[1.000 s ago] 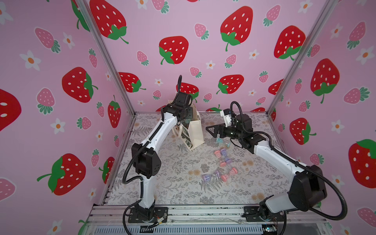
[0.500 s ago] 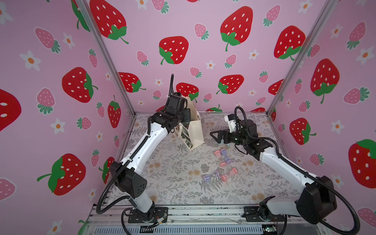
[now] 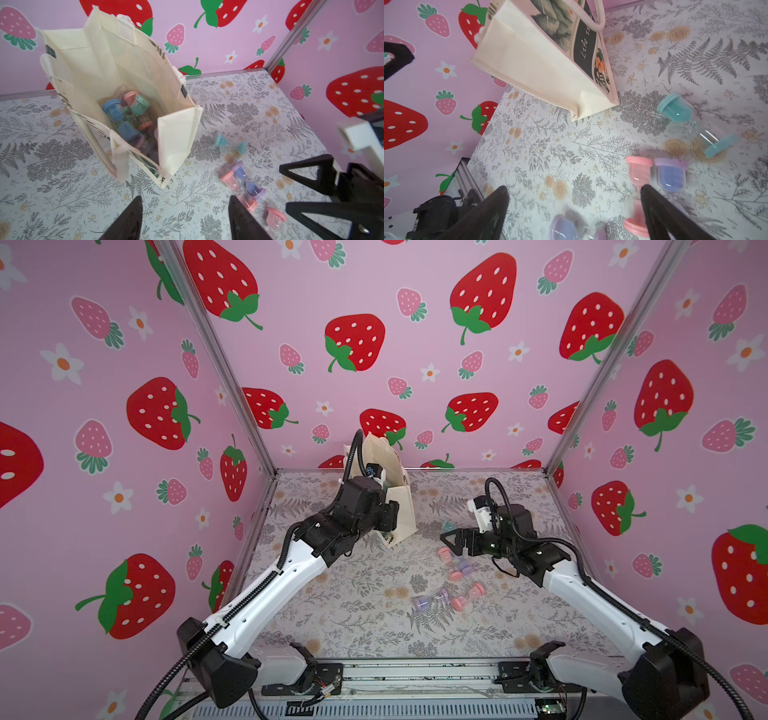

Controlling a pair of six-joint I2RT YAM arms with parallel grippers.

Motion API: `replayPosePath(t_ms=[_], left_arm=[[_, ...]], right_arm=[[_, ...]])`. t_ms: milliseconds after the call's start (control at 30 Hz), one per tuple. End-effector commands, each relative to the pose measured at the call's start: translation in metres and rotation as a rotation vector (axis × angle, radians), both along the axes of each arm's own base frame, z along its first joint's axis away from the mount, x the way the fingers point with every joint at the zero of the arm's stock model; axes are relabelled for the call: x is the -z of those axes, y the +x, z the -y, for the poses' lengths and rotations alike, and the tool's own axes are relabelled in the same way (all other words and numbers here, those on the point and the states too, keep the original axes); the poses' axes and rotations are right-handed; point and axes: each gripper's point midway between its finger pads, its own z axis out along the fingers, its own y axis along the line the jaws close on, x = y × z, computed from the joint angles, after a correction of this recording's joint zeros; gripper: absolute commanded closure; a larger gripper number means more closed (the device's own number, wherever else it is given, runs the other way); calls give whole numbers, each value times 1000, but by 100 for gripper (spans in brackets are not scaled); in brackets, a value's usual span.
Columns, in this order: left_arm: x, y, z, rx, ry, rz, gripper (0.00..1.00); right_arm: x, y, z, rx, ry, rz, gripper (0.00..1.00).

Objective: Put the hourglass into the canvas bag
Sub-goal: Pick up the hourglass from the center of the board.

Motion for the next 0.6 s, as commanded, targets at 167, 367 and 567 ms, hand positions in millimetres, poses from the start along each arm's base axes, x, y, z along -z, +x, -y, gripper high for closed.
replayPosePath(t_ms=[167, 367, 567], left_arm=[[50, -58, 50, 268, 39, -21, 34], [94, -89, 68, 389, 10, -122, 34], [138, -114, 79, 472, 67, -186, 32]], right_arm=[[21, -21, 19, 25, -53, -74, 1], [31, -31, 27, 33, -67, -95, 1], [44, -45, 32, 14, -82, -131, 1]])
